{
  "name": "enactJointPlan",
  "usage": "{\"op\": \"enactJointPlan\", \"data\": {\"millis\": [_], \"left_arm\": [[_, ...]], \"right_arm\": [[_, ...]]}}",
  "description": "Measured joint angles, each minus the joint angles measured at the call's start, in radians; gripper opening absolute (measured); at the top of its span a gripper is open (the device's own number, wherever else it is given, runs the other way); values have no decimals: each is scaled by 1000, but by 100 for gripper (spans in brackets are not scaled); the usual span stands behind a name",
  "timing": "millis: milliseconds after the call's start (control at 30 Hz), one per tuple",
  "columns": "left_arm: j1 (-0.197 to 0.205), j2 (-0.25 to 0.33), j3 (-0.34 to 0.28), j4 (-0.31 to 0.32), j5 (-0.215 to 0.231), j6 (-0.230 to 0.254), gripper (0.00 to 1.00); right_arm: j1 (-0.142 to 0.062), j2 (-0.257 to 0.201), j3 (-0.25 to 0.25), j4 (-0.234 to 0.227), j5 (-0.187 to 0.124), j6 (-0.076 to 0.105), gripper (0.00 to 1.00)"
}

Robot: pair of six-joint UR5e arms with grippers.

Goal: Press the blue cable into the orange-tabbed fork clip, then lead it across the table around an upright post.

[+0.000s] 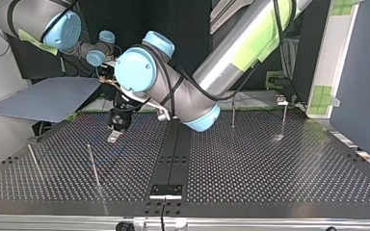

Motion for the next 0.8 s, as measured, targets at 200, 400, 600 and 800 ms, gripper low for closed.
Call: {"op": "enactJointPlan", "data": {"millis": [200,400,600,800], "left_arm": [[-1,0,0,-51,-9,51,100],[-1,-1,1,-102,-3,97,100],[-3,0,1,-109,2,103,100],[-3,0,1,-103,4,102,100]], "right_arm": [[2,0,0,-1,0,0,0],[3,0,0,-1,0,0,0],[6,0,0,0,0,0,0],[7,0,-1,0,0,0,0]]}}
